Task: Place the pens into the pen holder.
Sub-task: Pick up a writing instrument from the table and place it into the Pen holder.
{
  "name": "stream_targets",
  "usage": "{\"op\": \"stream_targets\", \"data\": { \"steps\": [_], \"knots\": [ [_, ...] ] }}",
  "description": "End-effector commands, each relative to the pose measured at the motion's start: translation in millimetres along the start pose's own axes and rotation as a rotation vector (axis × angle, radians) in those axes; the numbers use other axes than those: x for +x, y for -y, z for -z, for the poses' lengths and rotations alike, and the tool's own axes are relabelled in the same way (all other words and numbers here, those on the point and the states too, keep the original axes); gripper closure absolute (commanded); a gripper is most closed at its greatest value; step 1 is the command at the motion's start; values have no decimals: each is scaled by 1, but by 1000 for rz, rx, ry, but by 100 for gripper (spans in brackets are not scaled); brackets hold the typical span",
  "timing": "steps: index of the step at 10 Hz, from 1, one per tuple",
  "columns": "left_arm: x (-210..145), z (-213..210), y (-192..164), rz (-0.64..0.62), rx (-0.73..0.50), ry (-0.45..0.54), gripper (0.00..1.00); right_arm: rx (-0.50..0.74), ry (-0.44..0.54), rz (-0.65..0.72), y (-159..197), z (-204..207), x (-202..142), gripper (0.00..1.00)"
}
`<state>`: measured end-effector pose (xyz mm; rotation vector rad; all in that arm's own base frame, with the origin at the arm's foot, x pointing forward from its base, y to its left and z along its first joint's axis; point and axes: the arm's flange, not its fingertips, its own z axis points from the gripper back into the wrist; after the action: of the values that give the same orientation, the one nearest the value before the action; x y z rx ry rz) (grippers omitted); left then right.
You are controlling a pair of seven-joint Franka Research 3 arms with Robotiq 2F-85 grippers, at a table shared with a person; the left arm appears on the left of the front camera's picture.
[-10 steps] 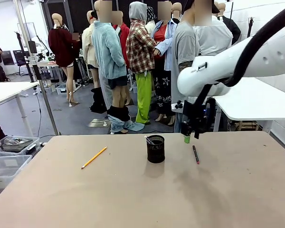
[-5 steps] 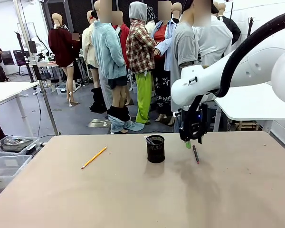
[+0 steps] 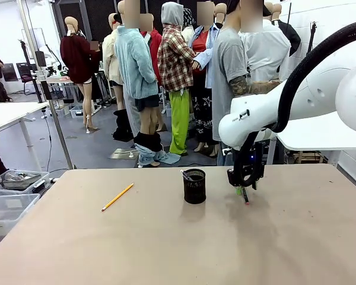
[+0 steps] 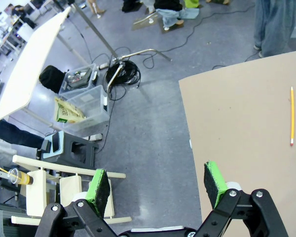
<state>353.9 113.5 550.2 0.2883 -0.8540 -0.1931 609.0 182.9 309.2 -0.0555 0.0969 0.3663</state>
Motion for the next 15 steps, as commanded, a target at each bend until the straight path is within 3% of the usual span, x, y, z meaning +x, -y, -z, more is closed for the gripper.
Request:
{"op": "stream_targets", "data": {
  "steps": [1,4,5,8,10,11,14,15],
  "knots": [
    [-1,0,-2,-1,6,-4,0,-22,36,26,0,9,-8,29],
    [-1,0,-2,-1,6,-4,0,-42,35,21,-1,12,-6,86],
    [-1,0,-2,-1,6,-4,0,-44,23,13,-3,14,-3,100],
    [-1,0,-2,-1,6,-4,0,-54,0,12,-3,21,2,100],
    [-1,0,-2,-1,6,-4,0,11,37,-83,3,19,-1,100],
    [-1,0,-2,-1,6,-4,0,115,125,-211,10,11,-10,100],
    [-1,0,-2,-1,6,-4,0,272,431,-491,25,-31,-39,100],
    [-1,0,-2,-1,6,-4,0,317,610,-593,30,-49,-50,100]
  ]
}}
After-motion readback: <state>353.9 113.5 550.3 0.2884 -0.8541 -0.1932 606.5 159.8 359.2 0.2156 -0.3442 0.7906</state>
